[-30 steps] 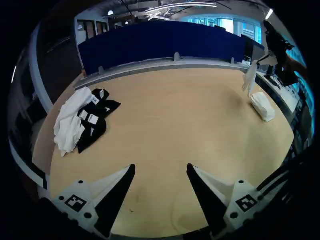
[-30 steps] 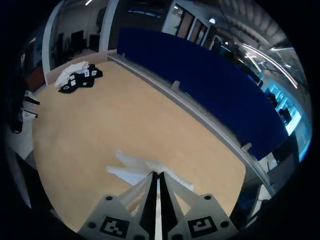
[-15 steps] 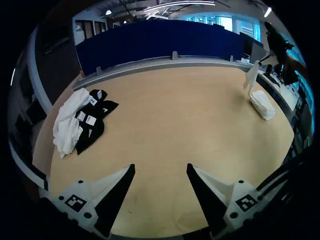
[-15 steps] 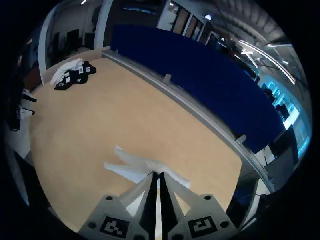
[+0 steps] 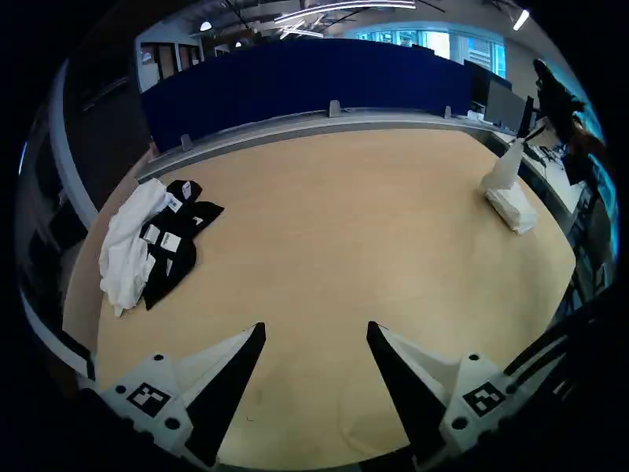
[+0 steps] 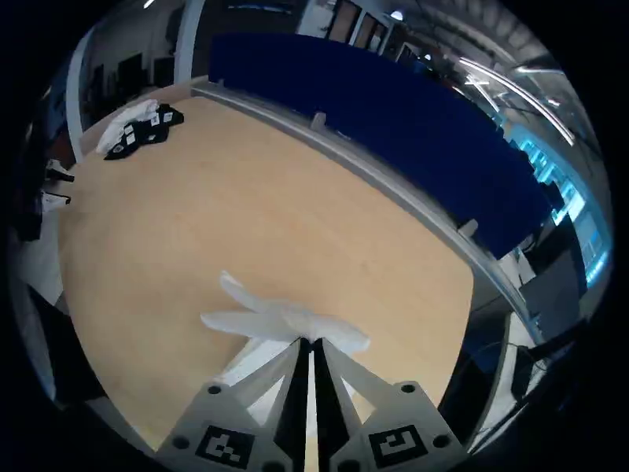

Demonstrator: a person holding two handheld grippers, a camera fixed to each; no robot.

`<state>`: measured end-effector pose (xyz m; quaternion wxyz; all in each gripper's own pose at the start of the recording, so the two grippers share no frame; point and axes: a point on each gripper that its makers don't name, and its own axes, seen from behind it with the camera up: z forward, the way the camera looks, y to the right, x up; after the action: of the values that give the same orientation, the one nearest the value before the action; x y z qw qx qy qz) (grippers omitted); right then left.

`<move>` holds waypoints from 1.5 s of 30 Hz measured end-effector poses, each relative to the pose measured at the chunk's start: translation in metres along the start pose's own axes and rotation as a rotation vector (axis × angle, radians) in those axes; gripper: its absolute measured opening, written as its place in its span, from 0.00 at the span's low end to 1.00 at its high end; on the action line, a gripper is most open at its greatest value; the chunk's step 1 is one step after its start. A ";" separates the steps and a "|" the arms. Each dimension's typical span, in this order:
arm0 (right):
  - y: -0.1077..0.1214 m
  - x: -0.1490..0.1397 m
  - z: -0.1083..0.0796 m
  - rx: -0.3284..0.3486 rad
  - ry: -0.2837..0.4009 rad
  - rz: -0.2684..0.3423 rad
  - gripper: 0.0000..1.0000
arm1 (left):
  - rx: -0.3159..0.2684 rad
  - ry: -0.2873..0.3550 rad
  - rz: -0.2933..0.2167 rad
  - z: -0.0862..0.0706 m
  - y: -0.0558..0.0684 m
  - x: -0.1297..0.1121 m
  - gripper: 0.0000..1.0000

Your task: Fold towel

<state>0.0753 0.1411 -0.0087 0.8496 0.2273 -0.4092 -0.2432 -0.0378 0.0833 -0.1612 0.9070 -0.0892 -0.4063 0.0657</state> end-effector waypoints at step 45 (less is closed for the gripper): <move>-0.023 -0.182 0.061 -0.125 -0.225 0.377 0.04 | 0.018 -0.011 0.052 -0.011 0.000 -0.002 0.96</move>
<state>-0.0790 0.2207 -0.0941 0.8414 0.0655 -0.5208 -0.1289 -0.0306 0.0821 -0.1700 0.9035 -0.0913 -0.4082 0.0933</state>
